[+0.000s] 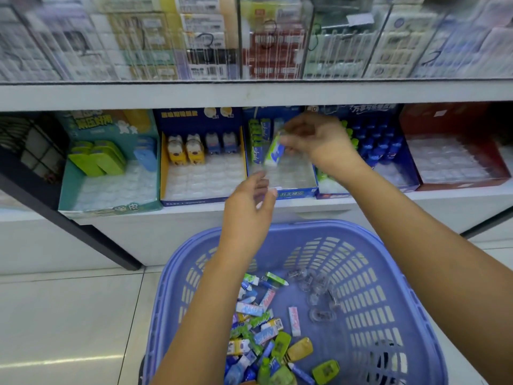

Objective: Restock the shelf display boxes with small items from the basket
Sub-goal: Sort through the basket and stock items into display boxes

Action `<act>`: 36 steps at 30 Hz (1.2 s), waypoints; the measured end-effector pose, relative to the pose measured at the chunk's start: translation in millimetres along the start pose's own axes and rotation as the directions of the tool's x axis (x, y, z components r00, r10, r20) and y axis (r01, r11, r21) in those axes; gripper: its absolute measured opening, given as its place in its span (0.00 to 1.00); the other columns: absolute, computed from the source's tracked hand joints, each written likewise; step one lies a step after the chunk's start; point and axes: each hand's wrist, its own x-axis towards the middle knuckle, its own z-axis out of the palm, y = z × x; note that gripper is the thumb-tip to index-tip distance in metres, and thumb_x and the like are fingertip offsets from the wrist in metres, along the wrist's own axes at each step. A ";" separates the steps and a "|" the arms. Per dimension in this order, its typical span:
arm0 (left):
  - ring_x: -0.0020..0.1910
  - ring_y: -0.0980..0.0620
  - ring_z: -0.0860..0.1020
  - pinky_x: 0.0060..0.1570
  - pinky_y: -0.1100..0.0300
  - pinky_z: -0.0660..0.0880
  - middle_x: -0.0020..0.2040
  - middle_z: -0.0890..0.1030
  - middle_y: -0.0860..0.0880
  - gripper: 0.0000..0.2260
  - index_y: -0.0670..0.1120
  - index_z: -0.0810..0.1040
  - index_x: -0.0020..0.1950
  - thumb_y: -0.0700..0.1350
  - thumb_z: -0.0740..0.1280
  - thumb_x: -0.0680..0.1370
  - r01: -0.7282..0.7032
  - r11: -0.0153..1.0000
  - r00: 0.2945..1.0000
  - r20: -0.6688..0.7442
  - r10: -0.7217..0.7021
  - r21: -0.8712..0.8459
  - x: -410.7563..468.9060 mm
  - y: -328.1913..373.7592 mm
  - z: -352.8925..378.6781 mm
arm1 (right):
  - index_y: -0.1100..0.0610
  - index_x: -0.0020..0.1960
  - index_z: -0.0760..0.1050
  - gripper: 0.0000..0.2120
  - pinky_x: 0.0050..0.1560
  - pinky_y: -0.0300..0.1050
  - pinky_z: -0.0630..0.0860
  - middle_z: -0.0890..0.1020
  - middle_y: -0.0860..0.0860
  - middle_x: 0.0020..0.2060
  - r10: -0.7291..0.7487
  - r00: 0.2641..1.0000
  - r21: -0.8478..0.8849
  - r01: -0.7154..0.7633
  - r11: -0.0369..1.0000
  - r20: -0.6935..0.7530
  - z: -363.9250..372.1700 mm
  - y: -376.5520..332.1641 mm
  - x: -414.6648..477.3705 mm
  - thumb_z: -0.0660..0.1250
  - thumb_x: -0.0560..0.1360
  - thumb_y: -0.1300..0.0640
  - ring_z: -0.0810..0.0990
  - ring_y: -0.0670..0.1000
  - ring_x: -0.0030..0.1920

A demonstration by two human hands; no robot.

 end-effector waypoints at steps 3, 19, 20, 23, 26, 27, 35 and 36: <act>0.74 0.52 0.59 0.68 0.67 0.54 0.74 0.63 0.48 0.24 0.44 0.61 0.75 0.45 0.62 0.80 -0.149 0.916 0.978 0.192 0.081 0.372 -3.4 -0.5 13.5 | 0.57 0.44 0.76 0.05 0.50 0.43 0.79 0.83 0.58 0.44 -0.048 0.977 -0.158 0.016 0.987 -0.206 -2.6 8.1 29.4 0.71 0.71 0.63 0.82 0.50 0.45; 0.76 0.53 0.49 0.72 0.64 0.46 0.78 0.53 0.50 0.29 0.45 0.52 0.77 0.45 0.62 0.79 -0.238 0.833 0.958 0.261 0.117 0.499 -5.3 -15.2 21.4 | 0.56 0.55 0.78 0.11 0.55 0.39 0.69 0.80 0.52 0.56 0.080 0.983 -0.525 0.018 0.851 0.162 4.6 15.2 79.5 0.69 0.74 0.55 0.76 0.51 0.57; 0.77 0.53 0.49 0.72 0.64 0.47 0.78 0.53 0.50 0.29 0.45 0.52 0.77 0.45 0.62 0.79 -0.236 0.835 0.959 0.260 0.115 0.498 -4.7 -15.8 21.4 | 0.57 0.55 0.78 0.10 0.55 0.40 0.70 0.80 0.52 0.56 0.076 0.983 -0.525 0.024 0.851 0.169 7.4 16.8 79.5 0.69 0.74 0.56 0.76 0.52 0.57; 0.77 0.53 0.49 0.73 0.63 0.47 0.78 0.54 0.50 0.29 0.45 0.53 0.77 0.45 0.62 0.80 -0.235 0.835 0.958 0.263 0.113 0.497 -4.2 -16.6 22.2 | 0.58 0.54 0.78 0.10 0.56 0.43 0.71 0.79 0.53 0.57 0.071 0.981 -0.590 0.050 0.806 0.180 16.5 20.1 83.7 0.68 0.74 0.58 0.76 0.53 0.58; 0.77 0.53 0.49 0.72 0.64 0.46 0.78 0.54 0.50 0.29 0.45 0.53 0.77 0.45 0.62 0.80 -0.241 0.836 0.955 0.273 0.114 0.493 -3.0 -16.1 21.3 | 0.58 0.55 0.78 0.10 0.56 0.42 0.69 0.79 0.54 0.58 0.080 0.981 -0.646 0.053 0.762 0.176 20.8 18.9 89.1 0.67 0.74 0.58 0.75 0.54 0.59; 0.77 0.53 0.49 0.72 0.64 0.46 0.78 0.54 0.50 0.29 0.45 0.53 0.77 0.45 0.62 0.80 -0.241 0.838 0.953 0.281 0.110 0.490 -3.0 -15.0 19.8 | 0.58 0.55 0.78 0.10 0.56 0.41 0.68 0.78 0.54 0.58 0.088 0.980 -0.664 0.053 0.745 0.177 21.5 17.4 89.1 0.66 0.75 0.58 0.75 0.54 0.59; 0.45 0.50 0.79 0.46 0.58 0.75 0.47 0.81 0.48 0.07 0.44 0.80 0.50 0.45 0.64 0.78 -0.183 0.941 0.982 0.104 0.159 0.285 -20.1 -19.7 6.7 | 0.57 0.46 0.80 0.08 0.38 0.36 0.71 0.81 0.51 0.40 -0.007 0.981 -0.677 0.139 0.723 0.194 10.6 -4.4 -5.4 0.70 0.72 0.52 0.79 0.47 0.39; 0.42 0.48 0.79 0.43 0.56 0.75 0.43 0.82 0.46 0.07 0.43 0.79 0.46 0.45 0.64 0.78 -0.146 0.932 0.982 0.160 0.097 0.332 -21.9 -28.5 8.9 | 0.55 0.43 0.80 0.06 0.33 0.33 0.69 0.80 0.48 0.36 0.073 0.963 -0.673 0.127 0.729 0.261 6.8 -0.4 -26.7 0.72 0.71 0.52 0.76 0.42 0.33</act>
